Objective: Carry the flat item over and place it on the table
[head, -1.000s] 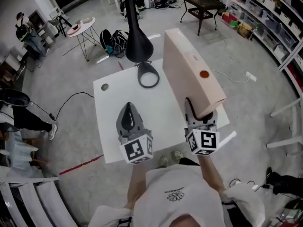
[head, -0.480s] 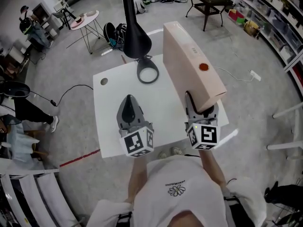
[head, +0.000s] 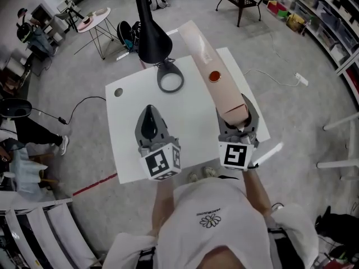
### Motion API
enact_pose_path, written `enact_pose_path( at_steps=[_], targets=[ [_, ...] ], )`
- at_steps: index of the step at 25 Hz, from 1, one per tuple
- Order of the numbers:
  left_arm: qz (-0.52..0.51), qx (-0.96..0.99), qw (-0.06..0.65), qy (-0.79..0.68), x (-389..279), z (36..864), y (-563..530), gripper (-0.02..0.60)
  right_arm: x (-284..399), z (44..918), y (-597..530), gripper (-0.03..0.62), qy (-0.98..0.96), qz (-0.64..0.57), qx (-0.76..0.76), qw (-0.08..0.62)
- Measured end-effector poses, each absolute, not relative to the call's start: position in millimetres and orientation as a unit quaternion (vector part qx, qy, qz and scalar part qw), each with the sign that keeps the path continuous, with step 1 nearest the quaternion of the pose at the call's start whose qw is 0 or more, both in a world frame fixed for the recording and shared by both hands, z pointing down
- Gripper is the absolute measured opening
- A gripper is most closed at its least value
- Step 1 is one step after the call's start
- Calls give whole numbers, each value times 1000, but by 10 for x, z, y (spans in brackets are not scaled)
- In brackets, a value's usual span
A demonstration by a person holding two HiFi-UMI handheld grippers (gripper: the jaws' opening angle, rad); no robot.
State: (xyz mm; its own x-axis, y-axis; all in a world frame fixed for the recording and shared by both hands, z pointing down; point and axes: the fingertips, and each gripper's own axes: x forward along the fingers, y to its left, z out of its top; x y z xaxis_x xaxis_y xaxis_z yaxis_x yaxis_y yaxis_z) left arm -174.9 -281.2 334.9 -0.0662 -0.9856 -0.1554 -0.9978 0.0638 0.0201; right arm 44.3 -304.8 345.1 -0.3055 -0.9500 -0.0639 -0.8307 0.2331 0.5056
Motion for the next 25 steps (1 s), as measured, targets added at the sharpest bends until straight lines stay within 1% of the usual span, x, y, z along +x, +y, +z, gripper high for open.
enact_pose_path(
  at_steps=[2,6,10,16,20,25],
  targets=[
    [57,-681,51,728,-1737,3355,-2797,15,444,3477,-3032,291,-762,-262,569,167],
    [51,-679,50,730,-1758,3400,-2754,15,419,3553,-3011,291,-733,-330,551,221],
    [43,-677,49,733,-1769,3442,-2692,15,383,3694,-2984,291,-710,-399,504,288],
    [30,-670,55,740,-1834,3507,-2609,15,380,3988,-2906,291,-679,-477,424,363],
    [23,-663,48,747,-1920,3556,-2562,15,396,4121,-2886,291,-659,-500,394,400],
    [18,-661,45,749,-1976,3612,-2543,15,394,4239,-2912,291,-654,-500,381,422]
  ],
)
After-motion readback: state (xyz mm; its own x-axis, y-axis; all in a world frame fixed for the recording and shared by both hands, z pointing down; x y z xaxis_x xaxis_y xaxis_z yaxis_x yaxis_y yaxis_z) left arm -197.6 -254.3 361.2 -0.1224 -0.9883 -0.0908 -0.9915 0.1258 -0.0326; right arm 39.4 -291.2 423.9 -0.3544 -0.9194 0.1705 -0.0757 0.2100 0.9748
